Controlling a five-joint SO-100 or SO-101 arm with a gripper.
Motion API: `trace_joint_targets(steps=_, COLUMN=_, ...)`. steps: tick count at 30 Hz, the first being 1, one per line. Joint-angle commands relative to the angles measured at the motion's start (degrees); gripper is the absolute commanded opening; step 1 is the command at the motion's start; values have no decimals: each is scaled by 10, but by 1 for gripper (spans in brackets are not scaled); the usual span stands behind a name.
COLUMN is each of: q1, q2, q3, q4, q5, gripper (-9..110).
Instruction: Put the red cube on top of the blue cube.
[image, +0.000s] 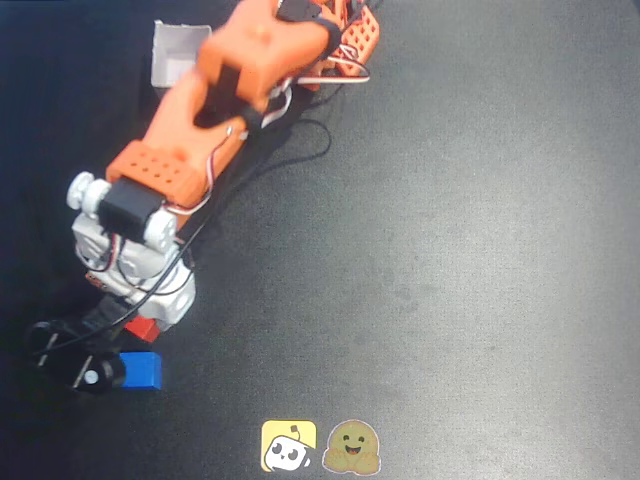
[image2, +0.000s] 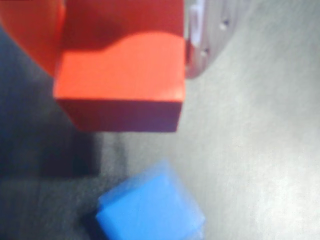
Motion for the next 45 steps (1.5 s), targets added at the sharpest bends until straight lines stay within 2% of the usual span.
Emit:
trace_joint_targets(steps=1, q1=9, q2=-24, q3=-102, q4=24, q5=-4, gripper=8)
trace_joint_targets(steps=7, q1=20, q2=-91, q3=-203, q4=24, q5=-3, gripper=9)
trace_joint_targets(steps=19, q1=18, q2=-106, q3=-185, q4=-11, q5=12, gripper=10)
trace_joint_targets(steps=24, q1=18, q2=-48, q3=-91, q4=-83, q5=27, gripper=10)
trace_joint_targets(steps=33, q1=5, q2=-43, q3=-52, q4=-152, q5=31, gripper=10)
trace_joint_targets(steps=45, q1=-13, q2=-23, q3=11, q4=-187, q5=30, gripper=10)
